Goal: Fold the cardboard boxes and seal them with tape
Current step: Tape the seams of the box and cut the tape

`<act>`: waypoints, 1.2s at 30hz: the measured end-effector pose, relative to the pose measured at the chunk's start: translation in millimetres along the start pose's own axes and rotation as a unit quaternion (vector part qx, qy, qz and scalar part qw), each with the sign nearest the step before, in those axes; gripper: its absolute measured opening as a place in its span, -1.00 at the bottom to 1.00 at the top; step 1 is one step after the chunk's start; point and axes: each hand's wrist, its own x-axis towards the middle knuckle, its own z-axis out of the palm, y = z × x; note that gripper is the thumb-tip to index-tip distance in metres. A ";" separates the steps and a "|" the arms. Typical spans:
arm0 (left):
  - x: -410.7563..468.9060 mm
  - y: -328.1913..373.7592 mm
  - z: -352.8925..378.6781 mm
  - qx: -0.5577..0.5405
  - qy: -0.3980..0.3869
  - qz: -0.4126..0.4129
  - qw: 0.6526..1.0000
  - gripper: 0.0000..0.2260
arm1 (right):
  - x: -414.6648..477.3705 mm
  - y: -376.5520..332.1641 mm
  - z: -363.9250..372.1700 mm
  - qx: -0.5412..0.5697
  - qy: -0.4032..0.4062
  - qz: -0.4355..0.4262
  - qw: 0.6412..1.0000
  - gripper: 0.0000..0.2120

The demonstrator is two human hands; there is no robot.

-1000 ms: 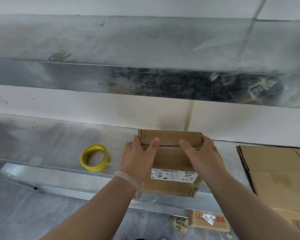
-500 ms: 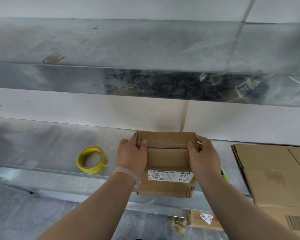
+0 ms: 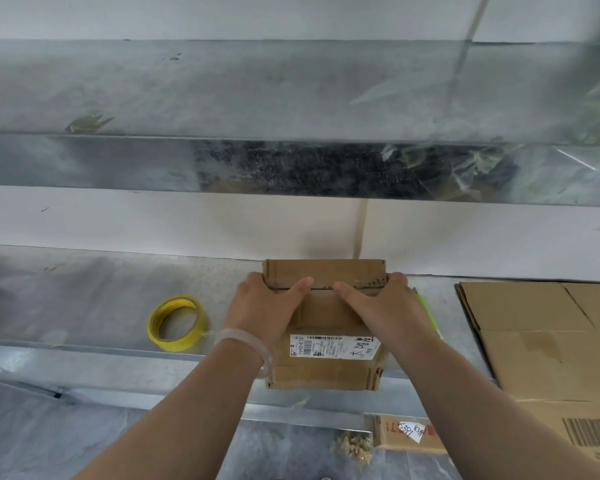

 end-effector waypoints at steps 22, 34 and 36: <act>-5.8 -21.0 1.6 0.045 0.030 0.118 0.991 -0.51 | 8.7 26.5 -0.3 0.049 0.023 -0.095 0.994 -0.54; -10.1 -36.9 6.6 0.374 0.010 0.394 0.840 -0.44 | 1.8 47.2 2.4 -0.386 0.087 -0.418 0.818 -0.36; -15.1 -38.1 8.9 0.373 0.009 0.348 0.860 -0.40 | -4.6 51.0 4.2 -0.387 0.075 -0.362 0.845 -0.33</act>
